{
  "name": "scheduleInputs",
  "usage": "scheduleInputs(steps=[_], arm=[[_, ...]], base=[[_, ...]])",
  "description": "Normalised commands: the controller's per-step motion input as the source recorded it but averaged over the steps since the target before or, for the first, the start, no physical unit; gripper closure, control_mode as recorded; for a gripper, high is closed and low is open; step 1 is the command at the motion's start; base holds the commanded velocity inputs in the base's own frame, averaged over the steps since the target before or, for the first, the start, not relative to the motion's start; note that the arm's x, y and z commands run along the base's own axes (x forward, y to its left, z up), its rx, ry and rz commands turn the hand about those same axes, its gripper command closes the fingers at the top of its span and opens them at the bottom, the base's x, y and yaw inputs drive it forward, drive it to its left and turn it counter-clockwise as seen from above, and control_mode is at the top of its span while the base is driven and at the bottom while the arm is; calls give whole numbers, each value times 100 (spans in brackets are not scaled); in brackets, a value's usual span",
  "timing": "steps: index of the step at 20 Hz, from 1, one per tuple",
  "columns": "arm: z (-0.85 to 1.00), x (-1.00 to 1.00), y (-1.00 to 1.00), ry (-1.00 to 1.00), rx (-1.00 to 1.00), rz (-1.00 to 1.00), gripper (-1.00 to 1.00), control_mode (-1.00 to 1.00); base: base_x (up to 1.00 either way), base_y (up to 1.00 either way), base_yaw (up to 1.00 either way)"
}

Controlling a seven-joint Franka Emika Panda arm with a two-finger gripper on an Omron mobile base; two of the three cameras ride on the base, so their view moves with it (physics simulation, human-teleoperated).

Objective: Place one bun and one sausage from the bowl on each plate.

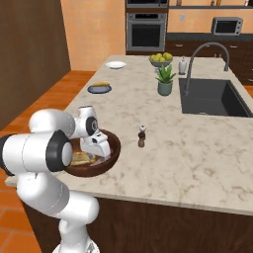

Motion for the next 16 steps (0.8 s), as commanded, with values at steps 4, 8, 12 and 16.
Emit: scheduleInputs(steps=[4, 8, 12, 16], arm=[[0, -1, 1, 6, 0, 0, -100, -100], [0, -6, 0, 3, 0, 0, -100, -100], [0, -11, 0, 2, 0, 0, -100, -100], [0, -1, 0, 5, 0, 0, -100, -100]], base=[[0, 0, 0], [0, 0, 0], [0, 0, 0], [0, 0, 0]])
